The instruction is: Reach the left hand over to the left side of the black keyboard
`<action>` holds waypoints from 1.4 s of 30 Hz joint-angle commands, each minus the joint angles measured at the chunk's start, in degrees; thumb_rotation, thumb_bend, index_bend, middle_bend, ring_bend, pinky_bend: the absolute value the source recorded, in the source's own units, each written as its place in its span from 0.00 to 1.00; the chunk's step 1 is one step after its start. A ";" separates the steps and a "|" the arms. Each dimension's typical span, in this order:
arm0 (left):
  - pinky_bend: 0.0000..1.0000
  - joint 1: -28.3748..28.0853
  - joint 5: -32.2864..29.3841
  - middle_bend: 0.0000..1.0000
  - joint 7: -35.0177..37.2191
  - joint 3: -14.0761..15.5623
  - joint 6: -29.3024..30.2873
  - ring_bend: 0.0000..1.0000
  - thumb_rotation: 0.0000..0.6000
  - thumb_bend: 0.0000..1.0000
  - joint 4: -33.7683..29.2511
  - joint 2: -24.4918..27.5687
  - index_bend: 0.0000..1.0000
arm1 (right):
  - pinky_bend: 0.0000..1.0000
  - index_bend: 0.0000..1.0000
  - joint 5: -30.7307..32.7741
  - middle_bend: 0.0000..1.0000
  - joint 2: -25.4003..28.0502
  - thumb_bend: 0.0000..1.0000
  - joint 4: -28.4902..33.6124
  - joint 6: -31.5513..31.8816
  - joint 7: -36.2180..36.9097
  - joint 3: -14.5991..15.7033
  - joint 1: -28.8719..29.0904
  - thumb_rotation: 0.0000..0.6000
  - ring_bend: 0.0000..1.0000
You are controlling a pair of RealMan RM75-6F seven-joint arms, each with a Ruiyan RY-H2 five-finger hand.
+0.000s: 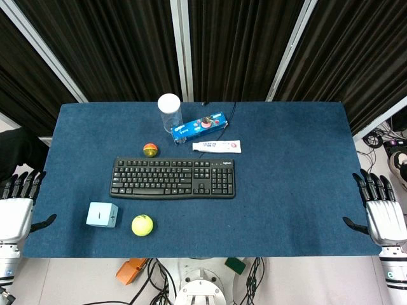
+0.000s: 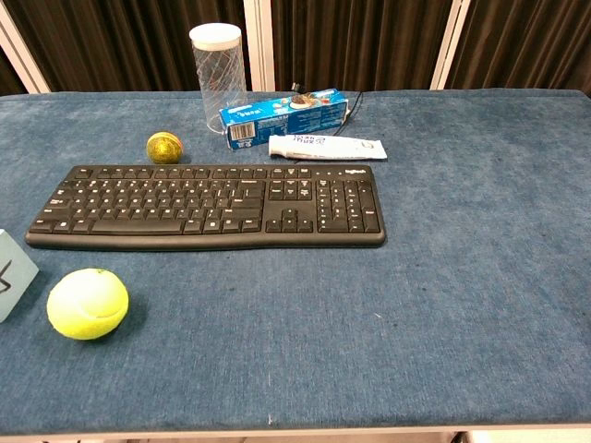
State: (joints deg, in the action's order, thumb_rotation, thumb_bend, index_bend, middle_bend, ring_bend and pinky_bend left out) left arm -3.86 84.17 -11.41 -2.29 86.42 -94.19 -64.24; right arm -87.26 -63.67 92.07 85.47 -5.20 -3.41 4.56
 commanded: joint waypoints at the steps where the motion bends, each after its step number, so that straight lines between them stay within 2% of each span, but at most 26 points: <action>1: 0.00 -0.16 0.09 0.02 -0.14 -0.13 -0.04 0.00 1.00 0.15 0.13 -0.09 0.01 | 0.00 0.00 0.07 0.01 -0.01 0.16 0.05 0.01 0.00 -0.04 0.00 1.00 0.00; 8: 0.00 -2.94 2.84 0.07 0.31 -1.64 -0.86 0.01 1.00 0.15 -0.12 0.66 0.01 | 0.00 0.00 -0.15 0.01 0.23 0.16 0.12 1.00 0.57 -0.14 -0.44 1.00 0.00; 11: 0.01 -6.10 4.84 0.14 1.12 -2.71 -3.36 0.06 1.00 0.15 -0.79 1.20 0.04 | 0.00 0.00 -0.89 0.01 0.32 0.16 0.13 1.68 0.84 0.02 -0.66 1.00 0.00; 14: 0.17 -10.33 6.71 0.26 1.28 -3.80 -7.55 0.19 1.00 0.17 -1.49 1.56 0.09 | 0.00 0.00 -1.39 0.01 0.33 0.16 0.13 2.21 1.03 0.29 -0.97 1.00 0.00; 16: 0.33 -13.64 7.21 0.36 1.75 -4.58 -11.42 0.30 1.00 0.20 -1.84 1.46 0.12 | 0.00 0.00 -1.68 0.01 0.37 0.16 0.14 2.63 1.10 0.52 -1.30 1.00 0.00; 19: 0.57 -18.85 5.95 0.58 4.19 -5.74 -18.72 0.52 1.00 0.35 -2.09 0.69 0.19 | 0.00 0.00 -1.85 0.01 0.38 0.16 0.11 3.15 1.30 0.85 -1.84 1.00 0.00; 21: 0.67 -22.09 4.30 0.71 5.28 -6.41 -23.83 0.64 1.00 0.44 -1.86 0.12 0.22 | 0.00 0.00 -1.85 0.01 0.45 0.16 0.17 3.33 1.38 1.02 -2.12 1.00 0.00; 24: 0.78 -26.75 1.22 0.82 4.45 -7.35 -30.91 0.77 1.00 0.55 -0.93 -1.55 0.23 | 0.00 0.00 -1.93 0.01 0.63 0.16 0.29 3.95 1.50 1.24 -2.69 1.00 0.00; 30: 0.87 -33.25 -5.85 0.96 0.22 -7.51 -41.26 0.92 1.00 0.67 0.63 -5.50 0.26 | 0.00 0.00 -1.73 0.01 0.84 0.16 0.28 4.48 1.66 1.38 -3.40 1.00 0.00; 34: 0.88 -36.31 -12.12 1.00 -3.89 -6.66 -46.12 0.96 1.00 0.70 1.61 -7.95 0.27 | 0.00 0.00 -1.54 0.01 0.79 0.16 0.23 3.93 1.67 1.39 -3.32 1.00 0.00; 42: 0.89 -38.82 -20.38 1.00 -8.85 -4.18 -47.51 0.96 1.00 0.70 4.78 -12.07 0.27 | 0.00 0.00 -1.03 0.01 0.73 0.15 -0.08 3.18 1.87 1.08 -3.07 1.00 0.00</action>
State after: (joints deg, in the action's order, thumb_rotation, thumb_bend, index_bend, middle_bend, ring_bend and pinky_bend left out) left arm -42.05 64.84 -19.49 -7.18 39.19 -90.13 -75.51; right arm -88.31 -62.94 92.02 88.66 -3.34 -2.31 1.47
